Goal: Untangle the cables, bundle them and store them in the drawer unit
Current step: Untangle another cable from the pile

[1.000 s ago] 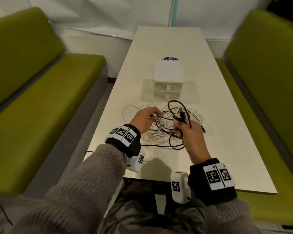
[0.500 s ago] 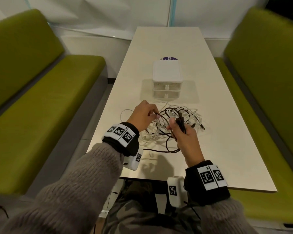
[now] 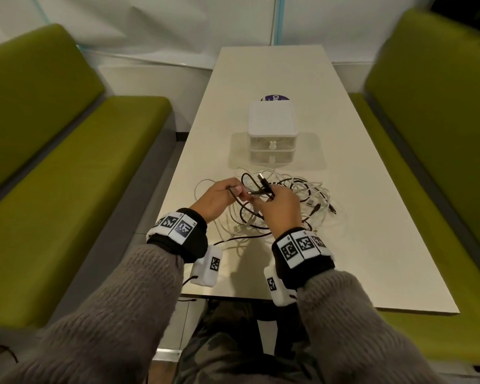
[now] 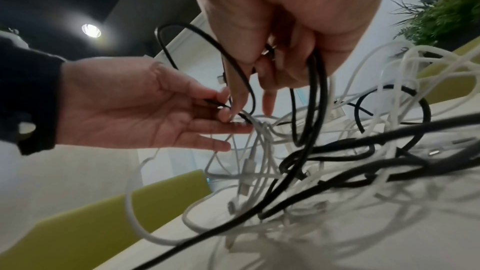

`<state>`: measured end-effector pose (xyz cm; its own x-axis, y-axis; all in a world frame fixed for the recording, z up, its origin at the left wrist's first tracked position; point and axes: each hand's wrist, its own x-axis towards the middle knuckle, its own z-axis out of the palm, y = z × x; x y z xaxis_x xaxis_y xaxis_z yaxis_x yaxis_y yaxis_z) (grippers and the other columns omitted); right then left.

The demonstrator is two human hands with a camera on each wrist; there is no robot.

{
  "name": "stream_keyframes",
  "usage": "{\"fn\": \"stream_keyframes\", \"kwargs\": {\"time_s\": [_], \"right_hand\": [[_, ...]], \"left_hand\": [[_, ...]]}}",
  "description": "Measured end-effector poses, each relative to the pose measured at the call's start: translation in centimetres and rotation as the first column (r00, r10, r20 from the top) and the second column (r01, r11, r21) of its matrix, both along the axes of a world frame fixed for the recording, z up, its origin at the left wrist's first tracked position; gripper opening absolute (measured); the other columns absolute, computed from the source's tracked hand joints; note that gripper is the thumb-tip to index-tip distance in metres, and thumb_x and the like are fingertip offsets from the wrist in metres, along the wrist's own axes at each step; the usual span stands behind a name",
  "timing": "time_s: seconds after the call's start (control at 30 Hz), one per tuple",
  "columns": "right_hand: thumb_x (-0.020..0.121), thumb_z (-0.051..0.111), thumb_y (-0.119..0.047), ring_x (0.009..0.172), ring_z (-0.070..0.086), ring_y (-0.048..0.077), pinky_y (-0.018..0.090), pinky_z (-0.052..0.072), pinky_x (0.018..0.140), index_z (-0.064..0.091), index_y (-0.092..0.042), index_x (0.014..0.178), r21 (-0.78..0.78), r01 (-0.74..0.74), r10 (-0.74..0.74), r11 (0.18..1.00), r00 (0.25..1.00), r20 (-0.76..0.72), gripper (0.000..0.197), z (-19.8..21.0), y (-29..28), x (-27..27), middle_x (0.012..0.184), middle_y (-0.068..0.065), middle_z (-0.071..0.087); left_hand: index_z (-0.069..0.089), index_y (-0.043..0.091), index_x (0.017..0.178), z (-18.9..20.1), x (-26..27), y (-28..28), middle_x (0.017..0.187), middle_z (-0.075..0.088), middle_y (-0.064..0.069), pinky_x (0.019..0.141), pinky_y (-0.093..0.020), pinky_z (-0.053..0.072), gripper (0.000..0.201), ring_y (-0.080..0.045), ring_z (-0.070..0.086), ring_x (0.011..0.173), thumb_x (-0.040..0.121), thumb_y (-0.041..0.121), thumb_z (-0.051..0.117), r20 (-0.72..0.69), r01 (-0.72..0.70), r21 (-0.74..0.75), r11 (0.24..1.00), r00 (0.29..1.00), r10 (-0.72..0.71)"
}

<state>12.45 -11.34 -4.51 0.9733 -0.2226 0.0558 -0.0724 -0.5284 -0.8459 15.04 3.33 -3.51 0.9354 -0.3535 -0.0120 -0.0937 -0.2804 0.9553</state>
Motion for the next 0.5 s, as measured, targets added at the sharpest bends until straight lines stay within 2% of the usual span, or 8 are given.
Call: {"fn": "stream_keyframes", "kwargs": {"time_s": [0.07,0.13,0.23,0.33,0.37,0.43,0.5], "right_hand": [[0.079,0.071,-0.031,0.079,0.063,0.022,0.031,0.049,0.068,0.072,-0.014,0.095,-0.080,-0.047,0.043,0.996,0.998,-0.052,0.023,0.0,0.1,0.4,0.084,0.003,0.070],[0.080,0.068,-0.030,0.088,0.065,0.027,0.034,0.052,0.076,0.070,-0.012,0.092,-0.147,-0.060,0.045,0.987,0.994,-0.100,0.021,-0.1,0.1,0.9,0.091,0.007,0.071],[0.083,0.065,-0.027,0.083,0.062,0.026,0.029,0.045,0.070,0.063,-0.013,0.081,-0.123,0.019,-0.036,0.992,0.990,-0.133,0.015,0.0,-0.5,1.4,0.083,0.004,0.067],[0.085,0.064,-0.025,0.075,0.052,0.024,0.026,0.036,0.067,0.066,-0.007,0.086,-0.045,0.127,-0.133,0.991,0.977,-0.165,0.017,-0.1,-1.7,1.3,0.076,0.004,0.057],[0.086,0.063,-0.024,0.074,0.052,0.024,0.026,0.035,0.066,0.066,-0.005,0.086,-0.022,0.156,-0.158,0.987,0.973,-0.169,0.019,-0.3,-2.1,1.3,0.075,0.006,0.057],[0.086,0.063,-0.022,0.075,0.055,0.026,0.027,0.036,0.065,0.064,-0.004,0.081,0.033,0.211,-0.202,0.977,0.963,-0.178,0.019,-0.6,-2.8,1.4,0.076,0.009,0.058],[0.086,0.063,-0.022,0.073,0.054,0.027,0.027,0.035,0.065,0.061,-0.005,0.076,0.078,0.263,-0.244,0.962,0.950,-0.195,0.020,-0.4,-3.1,1.6,0.074,0.009,0.059]], "left_hand": [[0.058,0.012,0.076,-0.1,0.1,0.3,0.081,0.058,-0.003,0.080,-0.020,0.043,0.030,-0.012,0.055,0.084,0.097,0.004,0.038,-0.032,-0.001,-0.008,1.000,0.999,0.001],[0.056,0.009,0.076,0.0,0.1,0.3,0.081,0.056,-0.003,0.085,-0.028,0.042,0.029,-0.015,0.053,0.085,0.098,0.004,0.037,-0.058,-0.023,-0.030,0.999,0.998,0.022],[0.052,0.006,0.076,1.0,-0.2,0.1,0.080,0.053,-0.004,0.087,-0.033,0.046,0.028,-0.016,0.055,0.085,0.098,0.004,0.036,-0.076,-0.080,-0.089,0.993,0.994,0.074],[0.050,0.007,0.077,2.3,-0.7,1.0,0.080,0.052,-0.005,0.086,-0.030,0.050,0.029,-0.015,0.061,0.090,0.099,0.004,0.033,-0.074,-0.128,-0.125,0.984,0.990,0.119],[0.049,0.007,0.077,2.7,-0.9,1.4,0.079,0.052,-0.005,0.085,-0.029,0.051,0.028,-0.014,0.064,0.090,0.099,0.002,0.032,-0.084,-0.145,-0.160,0.976,0.988,0.133],[0.048,0.007,0.074,3.2,-1.9,2.0,0.076,0.050,-0.006,0.086,-0.033,0.052,0.029,-0.014,0.066,0.086,0.095,-0.004,0.031,-0.104,-0.195,-0.268,0.944,0.979,0.173],[0.048,0.007,0.067,3.7,-3.5,2.0,0.069,0.055,-0.004,0.090,-0.037,0.052,0.029,-0.023,0.067,0.090,0.089,-0.006,0.034,-0.071,-0.243,-0.356,0.902,0.970,0.233]]}}
